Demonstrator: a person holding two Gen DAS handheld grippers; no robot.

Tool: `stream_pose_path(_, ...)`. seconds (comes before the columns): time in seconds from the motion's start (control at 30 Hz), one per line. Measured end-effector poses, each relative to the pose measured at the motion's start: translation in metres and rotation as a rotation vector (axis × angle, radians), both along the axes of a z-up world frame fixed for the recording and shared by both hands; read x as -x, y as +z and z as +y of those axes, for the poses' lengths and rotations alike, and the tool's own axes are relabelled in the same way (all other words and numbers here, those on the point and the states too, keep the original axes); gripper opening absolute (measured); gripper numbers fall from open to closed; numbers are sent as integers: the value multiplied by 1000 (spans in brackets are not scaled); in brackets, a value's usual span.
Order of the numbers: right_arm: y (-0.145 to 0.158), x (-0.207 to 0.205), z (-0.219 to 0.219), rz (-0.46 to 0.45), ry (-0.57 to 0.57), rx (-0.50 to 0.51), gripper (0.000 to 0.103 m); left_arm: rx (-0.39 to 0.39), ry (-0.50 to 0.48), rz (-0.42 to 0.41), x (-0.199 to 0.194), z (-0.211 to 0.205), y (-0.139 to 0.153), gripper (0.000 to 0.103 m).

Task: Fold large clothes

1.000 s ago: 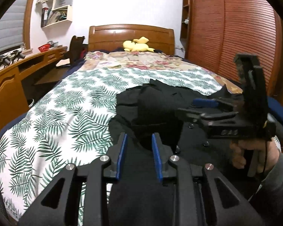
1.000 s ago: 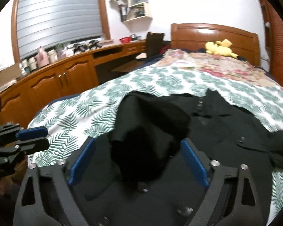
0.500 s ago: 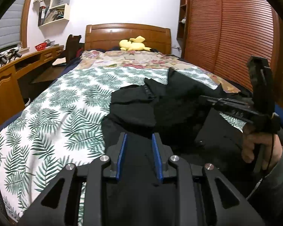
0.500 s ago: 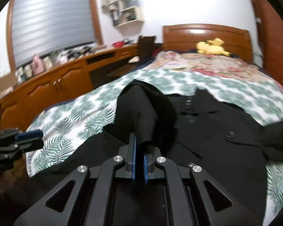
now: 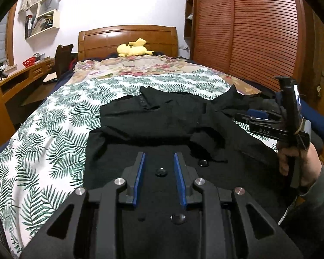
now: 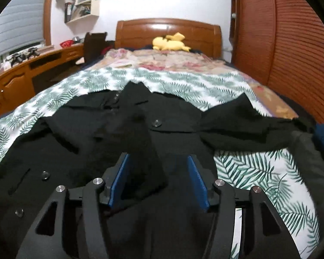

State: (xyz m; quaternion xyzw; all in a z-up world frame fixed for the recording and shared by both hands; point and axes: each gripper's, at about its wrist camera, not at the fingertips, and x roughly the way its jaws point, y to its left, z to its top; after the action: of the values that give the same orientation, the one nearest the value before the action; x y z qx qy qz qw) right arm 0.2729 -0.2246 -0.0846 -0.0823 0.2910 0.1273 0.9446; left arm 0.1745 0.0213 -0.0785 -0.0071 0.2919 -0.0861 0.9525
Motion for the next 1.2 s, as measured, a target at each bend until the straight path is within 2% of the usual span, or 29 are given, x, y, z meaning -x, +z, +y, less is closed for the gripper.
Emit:
stream_pose_path(0.17,3,11,17,0,152,-44,57,-3,-10,6,-5,-10,-1,25)
stream_pose_path(0.37,-23,3,45,124,259,-18,57,-7,-19,20,-8,-16,-5,25)
stream_pose_path(0.57,-56,-7,60,229,286,63,57,-6,-20,20,-8,-16,-5,25)
stream_pose_path(0.8,-80,-17,61,323,264,123,56,-8,-20,24,-7,-16,-5,25)
stream_pose_path(0.83,-80,-17,62,322,265,131,54,-8,-20,23,-7,-16,-5,25)
stream_pose_path(0.9,-81,-16,62,317,269,161,36,-9,-22,20,-6,-16,-5,25)
stream_pose_path(0.93,-81,-16,62,314,272,166,32,-8,-24,18,-5,-16,-4,25)
stream_pose_path(0.97,-81,-16,62,309,267,173,21,-6,-25,16,-5,-16,-3,25)
stream_pose_path(1.0,-80,-16,61,305,263,174,16,-4,-27,15,-4,-15,-3,25)
stream_pose_path(1.1,-71,-13,54,284,259,144,10,6,-36,9,0,-15,0,25)
stream_pose_path(1.2,-46,0,43,243,269,65,9,4,-39,-1,3,-15,3,25)
